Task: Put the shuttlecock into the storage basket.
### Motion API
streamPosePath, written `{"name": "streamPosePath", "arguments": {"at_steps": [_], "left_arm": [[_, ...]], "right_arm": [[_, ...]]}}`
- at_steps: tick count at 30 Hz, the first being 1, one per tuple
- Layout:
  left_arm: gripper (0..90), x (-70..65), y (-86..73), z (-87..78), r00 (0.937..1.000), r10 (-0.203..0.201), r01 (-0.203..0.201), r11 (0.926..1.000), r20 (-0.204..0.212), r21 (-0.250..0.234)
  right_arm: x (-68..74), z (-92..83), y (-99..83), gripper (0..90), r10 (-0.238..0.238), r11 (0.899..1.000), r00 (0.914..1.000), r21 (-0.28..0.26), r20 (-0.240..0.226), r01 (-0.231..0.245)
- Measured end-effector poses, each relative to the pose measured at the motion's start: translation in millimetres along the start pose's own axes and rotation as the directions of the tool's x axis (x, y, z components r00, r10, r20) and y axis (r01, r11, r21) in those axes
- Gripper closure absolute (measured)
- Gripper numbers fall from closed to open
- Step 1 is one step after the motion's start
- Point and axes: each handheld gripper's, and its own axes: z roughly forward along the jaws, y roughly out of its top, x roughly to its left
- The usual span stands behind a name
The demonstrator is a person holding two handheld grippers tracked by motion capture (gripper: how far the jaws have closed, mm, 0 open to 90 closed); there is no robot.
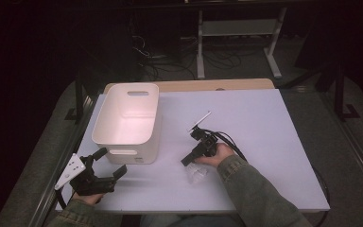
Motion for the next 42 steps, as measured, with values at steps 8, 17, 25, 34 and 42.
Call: {"name": "streamPosePath", "arguments": {"at_steps": [8,17,25,34,42], "left_arm": [[0.0,0.0,0.0,0.2,1.0,0.0,0.0,1.0,-0.001,0.001],[0.0,0.1,0.0,0.3,1.0,-0.001,0.001,1.0,0.0,0.0],[0.0,0.5,0.0,0.2,1.0,0.002,-0.002,1.0,0.001,-0.002],[0.0,0.0,0.0,0.3,1.0,-0.001,0.001,1.0,0.0,0.0],[0.0,0.0,0.0,0.3,1.0,-0.002,0.002,1.0,0.0,-0.003]], "right_arm": [[2.3,-6.5,-0.1,62.2,-0.004,1.0,1.0,-0.02,0.0,0.004],[4.9,-12.1,0.6,62.3,-0.026,0.999,0.9997,-0.041,0.0,0.026],[7.9,-16.7,2.0,62.3,-0.036,0.997,0.9993,-0.061,0.002,0.036],[11.9,-29.2,3.9,62.3,-0.051,0.994,0.9987,-0.096,0.008,0.051],[19.9,-35.2,9.9,62.3,-0.082,0.99,0.9966,-0.115,0.015,0.083]]}}
